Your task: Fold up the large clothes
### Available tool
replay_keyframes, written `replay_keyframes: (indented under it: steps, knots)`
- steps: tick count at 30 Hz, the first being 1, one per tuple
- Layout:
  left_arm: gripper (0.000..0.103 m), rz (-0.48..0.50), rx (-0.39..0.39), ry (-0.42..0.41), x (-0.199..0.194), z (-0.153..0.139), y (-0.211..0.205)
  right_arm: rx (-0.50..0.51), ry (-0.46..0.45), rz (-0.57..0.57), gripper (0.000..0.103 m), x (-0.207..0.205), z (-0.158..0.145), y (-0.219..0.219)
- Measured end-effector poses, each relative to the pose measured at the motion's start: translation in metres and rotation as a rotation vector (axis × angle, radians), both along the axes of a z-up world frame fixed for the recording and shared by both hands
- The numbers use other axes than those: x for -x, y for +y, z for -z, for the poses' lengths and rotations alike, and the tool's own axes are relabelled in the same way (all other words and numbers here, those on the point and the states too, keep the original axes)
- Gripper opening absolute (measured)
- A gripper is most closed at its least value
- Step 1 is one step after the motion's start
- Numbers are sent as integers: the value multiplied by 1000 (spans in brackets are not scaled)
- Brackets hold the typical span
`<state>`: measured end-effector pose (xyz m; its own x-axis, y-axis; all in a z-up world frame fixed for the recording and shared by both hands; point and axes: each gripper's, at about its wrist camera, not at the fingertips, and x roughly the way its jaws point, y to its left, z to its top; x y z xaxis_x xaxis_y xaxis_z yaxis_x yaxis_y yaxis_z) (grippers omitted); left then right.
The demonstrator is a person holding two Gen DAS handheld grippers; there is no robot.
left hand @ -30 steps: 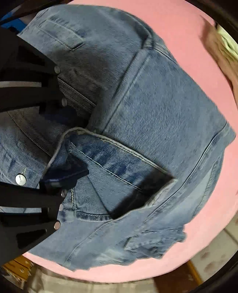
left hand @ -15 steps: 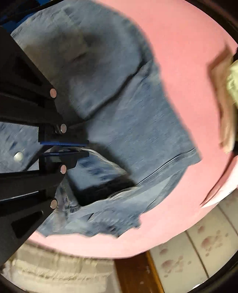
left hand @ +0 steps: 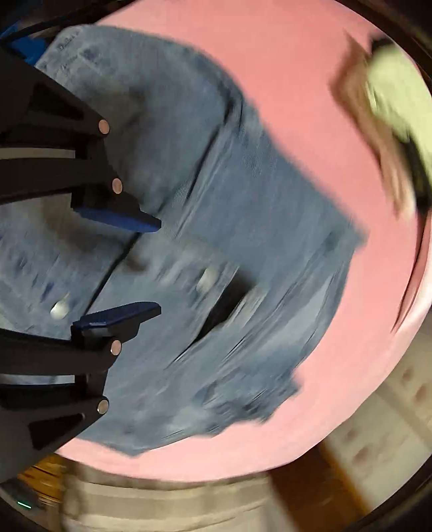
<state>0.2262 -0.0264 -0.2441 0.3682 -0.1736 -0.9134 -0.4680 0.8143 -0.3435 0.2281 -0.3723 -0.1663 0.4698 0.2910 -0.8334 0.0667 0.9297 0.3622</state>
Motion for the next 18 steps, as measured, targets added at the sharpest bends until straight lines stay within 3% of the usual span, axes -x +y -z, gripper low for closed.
replay_keyframes:
  steps: [2,3,7,9,10,11,14,16,17,18]
  knots:
    - [41,120,10,0,-13,2,-31,-110,38,12,12,-9,13,5]
    - [41,167,15,3,-20,4,-44,-153,65,18,8,-14,22,10]
    - [41,314,2,10,-47,14,-98,-292,126,-69,7,-32,48,48]
    - [38,322,-150,97,-59,30,-111,-222,149,-132,7,-39,58,72]
    - [25,311,-252,148,-61,38,-112,-177,170,-151,6,-41,64,79]
    - [18,305,-327,175,-63,43,-111,-148,190,-164,0,-42,70,82]
    - [14,250,-417,170,-64,45,-96,-135,177,-153,0,-35,75,69]
    - [14,210,-479,189,-62,44,-80,20,146,-54,0,-25,70,42]
    - [10,185,-474,193,-62,45,-70,86,146,11,0,-18,69,24]
    - [10,166,-415,185,-60,47,-58,102,148,71,0,-12,69,5]
